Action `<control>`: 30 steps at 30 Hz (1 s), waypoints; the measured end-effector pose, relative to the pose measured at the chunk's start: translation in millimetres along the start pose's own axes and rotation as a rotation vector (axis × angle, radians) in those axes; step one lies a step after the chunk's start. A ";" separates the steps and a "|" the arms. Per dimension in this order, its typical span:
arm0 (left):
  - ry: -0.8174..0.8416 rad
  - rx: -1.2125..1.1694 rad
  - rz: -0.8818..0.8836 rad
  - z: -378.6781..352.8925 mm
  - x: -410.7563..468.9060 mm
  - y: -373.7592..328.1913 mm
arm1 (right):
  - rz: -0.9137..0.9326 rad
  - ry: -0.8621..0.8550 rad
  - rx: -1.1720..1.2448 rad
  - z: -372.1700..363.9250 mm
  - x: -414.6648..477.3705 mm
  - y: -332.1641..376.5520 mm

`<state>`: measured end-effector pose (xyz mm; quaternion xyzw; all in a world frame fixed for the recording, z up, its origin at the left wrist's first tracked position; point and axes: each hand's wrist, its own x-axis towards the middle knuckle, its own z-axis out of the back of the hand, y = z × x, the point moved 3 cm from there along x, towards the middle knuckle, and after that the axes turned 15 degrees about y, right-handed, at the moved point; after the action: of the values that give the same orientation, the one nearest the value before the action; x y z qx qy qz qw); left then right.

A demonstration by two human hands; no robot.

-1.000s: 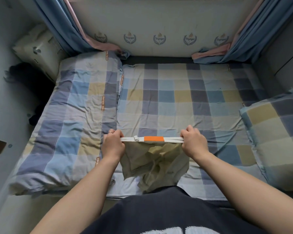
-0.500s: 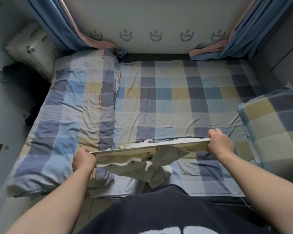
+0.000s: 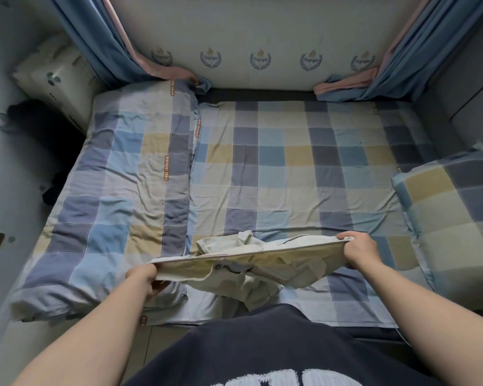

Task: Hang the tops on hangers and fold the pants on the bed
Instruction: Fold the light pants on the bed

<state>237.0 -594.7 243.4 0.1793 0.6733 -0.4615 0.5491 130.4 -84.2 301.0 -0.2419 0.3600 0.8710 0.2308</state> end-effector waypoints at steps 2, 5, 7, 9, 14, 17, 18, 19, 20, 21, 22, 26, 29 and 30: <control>0.053 -0.012 0.011 -0.5 0.6 -1.1 | 0.048 0.019 -0.029 0.1 -1.2 0.5; 0.120 -0.029 0.030 -1.8 3.1 -3.9 | 0.126 0.088 0.020 -0.6 -4.2 0.6; 0.157 -0.018 0.015 -4.1 3.1 -3.8 | 0.166 0.092 0.023 0.1 -5.9 2.2; 0.220 0.054 -0.038 -8.5 1.6 -3.4 | 0.211 0.116 -0.046 -0.3 -8.2 6.6; 0.031 0.658 -0.336 -9.4 -10.6 -14.6 | 0.235 0.114 -0.368 -2.9 -5.8 1.3; -0.173 0.931 -0.444 0.6 -16.0 -25.1 | 0.156 0.021 -0.478 11.6 -4.4 -9.5; -0.214 0.955 -0.465 4.1 -15.7 -27.8 | 0.132 0.006 -0.500 15.6 -3.5 -13.3; -0.239 0.971 -0.482 6.2 -14.5 -29.8 | 0.118 0.002 -0.516 17.6 -3.7 -16.4; -0.258 0.980 -0.493 6.4 -14.0 -30.4 | 0.112 -0.001 -0.509 17.7 -3.5 -19.2; -0.276 0.993 -0.488 5.6 -14.3 -29.3 | 0.109 -0.016 -0.477 16.4 -3.7 -20.7; -0.292 1.012 -0.465 4.7 -13.8 -27.3 | 0.106 -0.033 -0.435 14.6 -3.8 -21.0; -0.246 0.851 -0.362 4.5 -9.9 -15.2 | 0.069 -0.028 -0.311 9.0 -2.5 -19.4; -0.005 0.311 -0.284 -5.1 -8.9 -8.7 | -0.015 0.004 -0.083 3.6 -3.0 -21.5; 0.061 0.198 -0.242 -8.8 -9.7 -7.3 | -0.043 0.027 0.048 -0.1 -3.6 -21.4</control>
<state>229.7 -588.7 255.0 0.1643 0.6574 -0.5828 0.4485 145.5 -71.5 292.1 -0.2556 0.3784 0.8538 0.2501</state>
